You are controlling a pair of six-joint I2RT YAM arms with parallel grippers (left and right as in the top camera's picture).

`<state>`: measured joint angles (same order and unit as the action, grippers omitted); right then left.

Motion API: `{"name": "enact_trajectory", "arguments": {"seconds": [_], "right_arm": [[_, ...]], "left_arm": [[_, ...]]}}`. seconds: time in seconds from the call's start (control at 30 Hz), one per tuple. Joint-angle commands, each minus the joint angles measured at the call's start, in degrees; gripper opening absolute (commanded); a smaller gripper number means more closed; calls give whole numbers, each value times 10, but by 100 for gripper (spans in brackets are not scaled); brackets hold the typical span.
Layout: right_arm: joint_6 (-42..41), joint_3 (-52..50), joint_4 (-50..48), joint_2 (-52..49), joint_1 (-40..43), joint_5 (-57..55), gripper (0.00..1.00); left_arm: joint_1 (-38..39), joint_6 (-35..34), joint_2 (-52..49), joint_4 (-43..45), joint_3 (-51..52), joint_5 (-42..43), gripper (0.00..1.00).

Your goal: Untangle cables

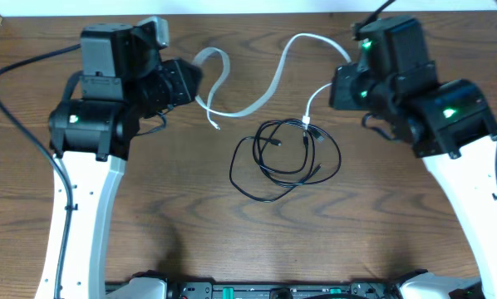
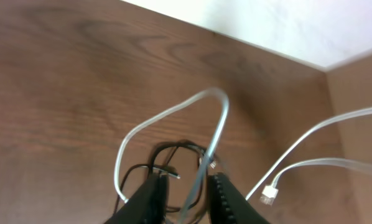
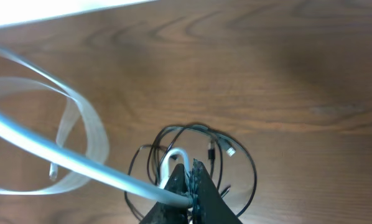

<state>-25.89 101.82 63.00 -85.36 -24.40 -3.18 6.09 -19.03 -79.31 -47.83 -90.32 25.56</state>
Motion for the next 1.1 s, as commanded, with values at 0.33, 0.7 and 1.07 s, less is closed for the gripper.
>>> {"name": "enact_trajectory", "arguments": {"seconds": [0.33, 0.7, 1.07], "right_arm": [[111, 1, -7, -6, 126, 133, 1], [110, 38, -161, -7, 385, 153, 1], [110, 47, -332, -68, 510, 114, 1]], "left_arm": [[163, 55, -66, 73, -9, 38, 60], [168, 66, -75, 67, -9, 33, 61], [168, 70, -75, 43, -6, 33, 61]]}}
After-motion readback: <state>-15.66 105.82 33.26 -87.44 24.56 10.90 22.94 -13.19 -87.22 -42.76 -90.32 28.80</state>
